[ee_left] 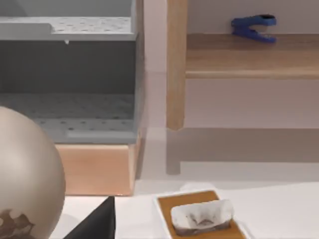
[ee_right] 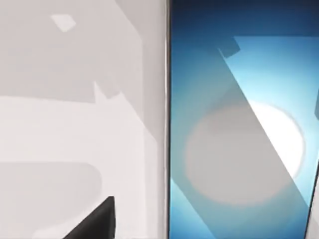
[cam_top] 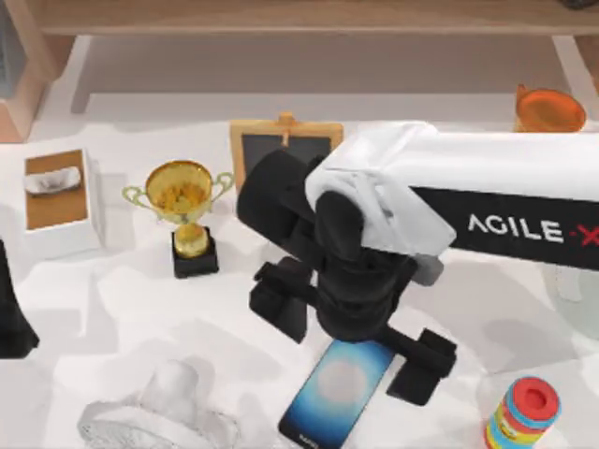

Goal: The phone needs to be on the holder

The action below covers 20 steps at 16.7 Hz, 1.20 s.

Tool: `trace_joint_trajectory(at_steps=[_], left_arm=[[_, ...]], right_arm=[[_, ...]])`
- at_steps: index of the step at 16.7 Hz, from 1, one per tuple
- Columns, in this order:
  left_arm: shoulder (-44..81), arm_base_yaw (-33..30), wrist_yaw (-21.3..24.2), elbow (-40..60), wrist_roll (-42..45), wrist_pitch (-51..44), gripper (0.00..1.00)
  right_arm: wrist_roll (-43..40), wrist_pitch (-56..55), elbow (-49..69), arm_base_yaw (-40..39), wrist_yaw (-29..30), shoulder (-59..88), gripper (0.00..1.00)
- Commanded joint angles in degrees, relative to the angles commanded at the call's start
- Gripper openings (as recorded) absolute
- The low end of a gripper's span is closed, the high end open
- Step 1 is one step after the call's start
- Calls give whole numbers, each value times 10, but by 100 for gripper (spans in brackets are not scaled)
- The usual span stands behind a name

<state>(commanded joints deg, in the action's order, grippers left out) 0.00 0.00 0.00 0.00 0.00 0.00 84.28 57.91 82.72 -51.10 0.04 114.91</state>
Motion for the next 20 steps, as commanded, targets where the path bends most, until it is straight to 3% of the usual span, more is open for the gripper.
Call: trace_joint_trajectory(at_steps=[6,11,20], left_arm=[[0,0,0,0,0,0,100],[0,0,0,0,0,0,100],[0,0,0,0,0,0,100]], right_arm=[[3,-127,-68,-2,0,55,100],[3,-137,-75,-3,0,61,100],[3,-137,-75,-3,0,61,32]])
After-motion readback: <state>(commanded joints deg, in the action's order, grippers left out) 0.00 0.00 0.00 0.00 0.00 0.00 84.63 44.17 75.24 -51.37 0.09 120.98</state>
